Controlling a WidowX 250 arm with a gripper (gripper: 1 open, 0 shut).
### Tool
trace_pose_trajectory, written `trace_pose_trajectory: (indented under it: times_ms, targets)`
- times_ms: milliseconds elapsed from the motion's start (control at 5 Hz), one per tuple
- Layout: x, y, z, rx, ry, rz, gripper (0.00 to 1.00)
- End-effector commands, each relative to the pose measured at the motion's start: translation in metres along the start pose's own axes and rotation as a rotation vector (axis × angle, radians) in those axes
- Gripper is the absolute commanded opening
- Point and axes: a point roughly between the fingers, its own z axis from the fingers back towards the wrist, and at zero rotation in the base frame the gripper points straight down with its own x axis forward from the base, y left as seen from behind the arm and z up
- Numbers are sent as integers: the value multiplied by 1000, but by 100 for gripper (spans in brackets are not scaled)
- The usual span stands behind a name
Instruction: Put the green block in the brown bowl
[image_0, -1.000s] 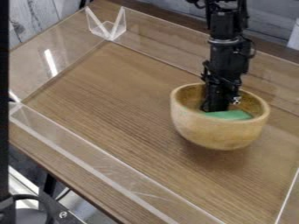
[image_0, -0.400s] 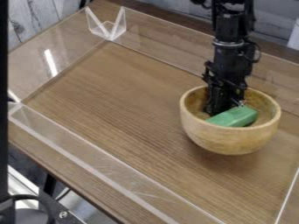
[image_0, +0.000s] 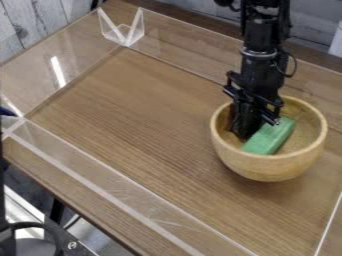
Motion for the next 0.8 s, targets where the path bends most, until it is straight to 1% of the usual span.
trace_pose_trajectory:
  times_ms: [0,200,600]
  targets:
    - [-1,7,26,35,-52,5,0]
    - [-8,14,29,35,-38,23,0]
    - [-25,23,54,80,-48,113,0]
